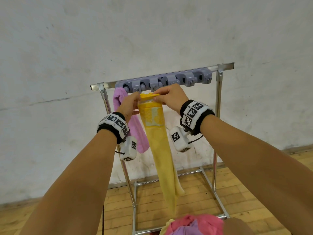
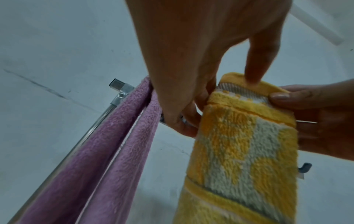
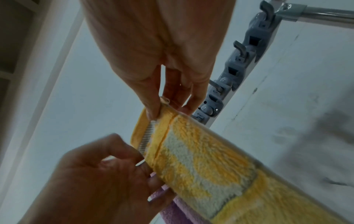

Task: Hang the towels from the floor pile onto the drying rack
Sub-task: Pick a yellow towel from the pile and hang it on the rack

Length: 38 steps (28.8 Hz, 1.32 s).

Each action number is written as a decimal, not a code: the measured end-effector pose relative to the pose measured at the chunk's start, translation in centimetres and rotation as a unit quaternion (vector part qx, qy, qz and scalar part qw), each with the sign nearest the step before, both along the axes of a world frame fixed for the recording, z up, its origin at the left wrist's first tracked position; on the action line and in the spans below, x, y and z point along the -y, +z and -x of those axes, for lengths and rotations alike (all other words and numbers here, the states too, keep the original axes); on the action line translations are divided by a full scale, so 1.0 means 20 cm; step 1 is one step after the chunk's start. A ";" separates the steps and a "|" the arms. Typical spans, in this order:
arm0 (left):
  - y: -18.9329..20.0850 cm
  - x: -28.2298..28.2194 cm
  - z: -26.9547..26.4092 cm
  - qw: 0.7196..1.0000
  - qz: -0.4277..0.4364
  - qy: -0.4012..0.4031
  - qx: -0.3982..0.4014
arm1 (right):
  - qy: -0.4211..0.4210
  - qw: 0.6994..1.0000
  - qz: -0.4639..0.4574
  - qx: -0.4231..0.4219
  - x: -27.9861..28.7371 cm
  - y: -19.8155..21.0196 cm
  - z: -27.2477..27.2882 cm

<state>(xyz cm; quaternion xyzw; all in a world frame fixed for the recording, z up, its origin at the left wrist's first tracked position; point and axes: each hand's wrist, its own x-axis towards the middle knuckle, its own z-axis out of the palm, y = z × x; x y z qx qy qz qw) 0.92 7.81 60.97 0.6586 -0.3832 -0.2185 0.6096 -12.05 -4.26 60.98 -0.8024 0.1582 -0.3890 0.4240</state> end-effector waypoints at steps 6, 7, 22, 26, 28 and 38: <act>-0.01 0.01 -0.01 0.999 0.026 -0.028 0.038 | 0.036 0.997 -0.036 0.053 -0.02 0.00 0.00; 0.00 0.00 -0.01 0.998 0.037 -0.032 0.032 | 0.050 0.995 -0.064 0.052 -0.03 0.00 0.01; 0.01 -0.04 0.01 0.999 0.010 -0.039 -0.003 | 0.112 0.979 -0.165 0.048 -0.04 -0.05 0.03; 0.02 -0.04 -0.01 0.997 0.072 -0.015 -0.029 | 0.145 0.970 -0.193 -0.008 -0.07 -0.05 0.04; 0.04 -0.04 -0.02 0.993 0.107 0.000 -0.048 | 0.164 0.963 -0.210 -0.042 -0.07 -0.07 0.05; 0.01 -0.08 0.04 0.998 -0.034 -0.037 -0.034 | 0.123 0.966 -0.197 0.110 -0.09 -0.03 0.03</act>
